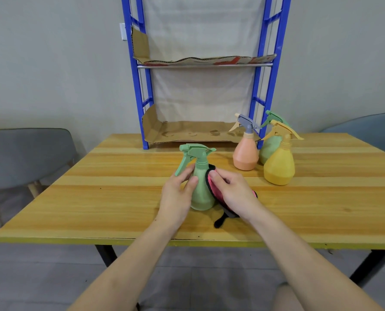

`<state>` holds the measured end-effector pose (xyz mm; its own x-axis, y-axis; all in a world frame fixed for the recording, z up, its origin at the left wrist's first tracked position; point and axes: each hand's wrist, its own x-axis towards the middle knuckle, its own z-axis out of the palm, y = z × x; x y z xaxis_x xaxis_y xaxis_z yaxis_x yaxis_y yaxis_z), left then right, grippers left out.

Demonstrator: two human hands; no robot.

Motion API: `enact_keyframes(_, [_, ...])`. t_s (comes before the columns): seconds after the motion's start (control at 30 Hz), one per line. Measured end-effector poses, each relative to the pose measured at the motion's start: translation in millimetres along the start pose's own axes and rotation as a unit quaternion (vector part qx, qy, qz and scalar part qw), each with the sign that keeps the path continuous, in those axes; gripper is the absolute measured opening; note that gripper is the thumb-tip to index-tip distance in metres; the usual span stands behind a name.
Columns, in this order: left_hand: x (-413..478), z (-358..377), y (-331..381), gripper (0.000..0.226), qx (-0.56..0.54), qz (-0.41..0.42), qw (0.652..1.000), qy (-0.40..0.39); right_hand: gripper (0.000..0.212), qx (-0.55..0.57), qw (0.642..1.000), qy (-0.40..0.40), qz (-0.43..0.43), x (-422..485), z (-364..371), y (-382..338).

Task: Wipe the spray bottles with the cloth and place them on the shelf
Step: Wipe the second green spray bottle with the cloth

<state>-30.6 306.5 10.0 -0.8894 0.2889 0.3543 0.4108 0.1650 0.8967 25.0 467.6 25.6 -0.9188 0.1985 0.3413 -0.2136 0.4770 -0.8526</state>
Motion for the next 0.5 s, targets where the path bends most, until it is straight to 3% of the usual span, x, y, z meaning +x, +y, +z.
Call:
enact_keyframes(0.13, [-2, 3, -2, 0.049, 0.008, 0.021, 1.0, -0.003, 0.046, -0.009, 1.0, -0.014, -0.001, 3, -5, 0])
enact_keyframes(0.33, [0, 6, -9, 0.048, 0.025, 0.027, 0.999, 0.005, 0.028, 0.034, 0.999, 0.009, -0.009, 1, 2, -12])
enact_keyframes(0.5, [-1, 7, -7, 0.051, 0.047, 0.03, 0.998, 0.008, 0.033, 0.071, 0.996, 0.053, -0.016, 3, 7, -8])
